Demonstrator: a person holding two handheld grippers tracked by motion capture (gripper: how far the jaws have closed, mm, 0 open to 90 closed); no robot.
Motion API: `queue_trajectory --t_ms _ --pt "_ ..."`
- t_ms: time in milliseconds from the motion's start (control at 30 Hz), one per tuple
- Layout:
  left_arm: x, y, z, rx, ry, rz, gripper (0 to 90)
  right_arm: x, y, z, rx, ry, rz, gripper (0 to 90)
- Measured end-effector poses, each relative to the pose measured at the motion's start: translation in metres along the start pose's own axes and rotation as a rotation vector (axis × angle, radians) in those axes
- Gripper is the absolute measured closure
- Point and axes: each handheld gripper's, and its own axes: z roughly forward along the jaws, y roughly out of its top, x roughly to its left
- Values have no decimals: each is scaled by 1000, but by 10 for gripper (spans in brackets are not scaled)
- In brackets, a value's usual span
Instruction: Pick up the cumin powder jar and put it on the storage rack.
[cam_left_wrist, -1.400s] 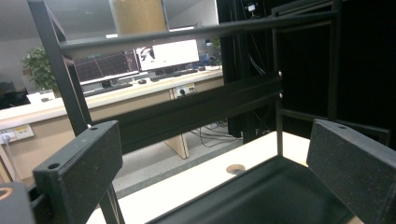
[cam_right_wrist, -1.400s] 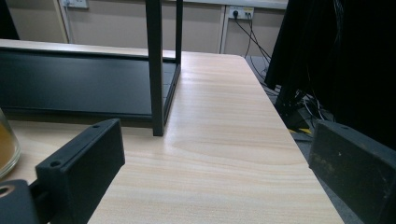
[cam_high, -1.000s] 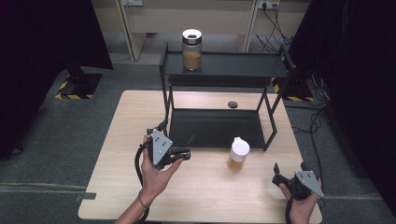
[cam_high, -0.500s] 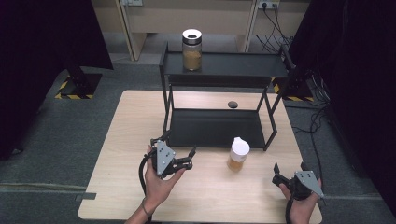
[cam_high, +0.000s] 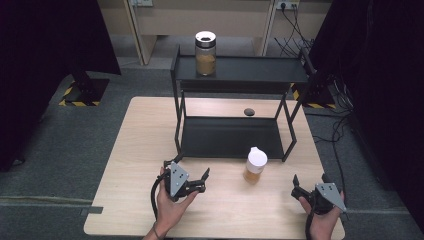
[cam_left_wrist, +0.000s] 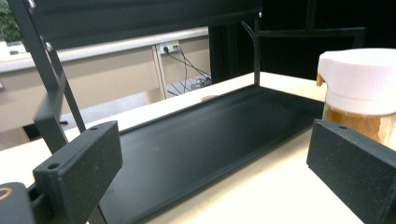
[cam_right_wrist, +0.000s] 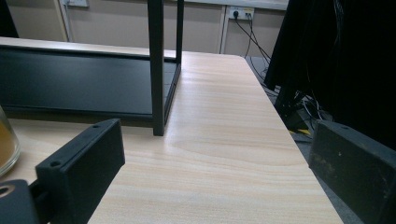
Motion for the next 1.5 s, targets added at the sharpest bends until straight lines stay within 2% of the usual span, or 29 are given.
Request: queue_trajectory --t_ms 200,433,767,933,1100,1500 --pt "0 -9 1 42 -9 -11 26 0 0 0 -1 0 1 37" --pt "2 -17 1 86 -7 -51 33 0 0 0 -1 -1 -3 37" --pt "3 -18 3 131 -12 -82 51 0 0 0 -2 0 -3 37" --pt "2 -17 2 139 -5 -84 56 0 0 0 -2 -1 -2 37" --pt "1 -16 3 145 -6 -67 45 1 0 0 -2 0 -7 37" --pt "1 -14 4 153 -2 -70 37 0 0 0 0 7 -7 37"
